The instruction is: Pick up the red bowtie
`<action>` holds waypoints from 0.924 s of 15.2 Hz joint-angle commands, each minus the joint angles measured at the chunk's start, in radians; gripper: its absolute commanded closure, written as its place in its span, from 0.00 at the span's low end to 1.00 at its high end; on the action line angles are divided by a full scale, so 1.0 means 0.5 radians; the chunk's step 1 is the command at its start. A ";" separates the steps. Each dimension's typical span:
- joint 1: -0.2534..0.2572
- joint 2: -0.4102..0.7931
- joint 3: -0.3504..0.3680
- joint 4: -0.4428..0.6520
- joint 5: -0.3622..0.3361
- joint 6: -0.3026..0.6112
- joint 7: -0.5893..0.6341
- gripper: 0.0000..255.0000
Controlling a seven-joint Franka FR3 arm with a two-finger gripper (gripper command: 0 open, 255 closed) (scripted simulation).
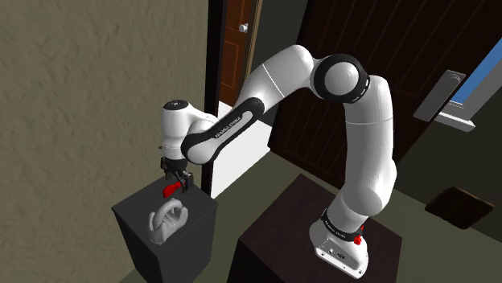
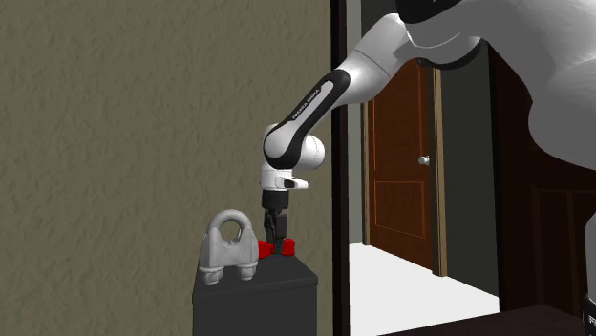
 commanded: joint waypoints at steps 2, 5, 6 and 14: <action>0.010 0.018 -0.010 0.003 -0.013 0.015 0.010 1.00; 0.012 0.019 -0.010 0.004 -0.013 0.013 0.012 1.00; 0.012 0.019 -0.010 0.004 -0.013 0.013 0.012 1.00; -0.015 -0.040 0.024 0.005 0.030 -0.041 -0.016 1.00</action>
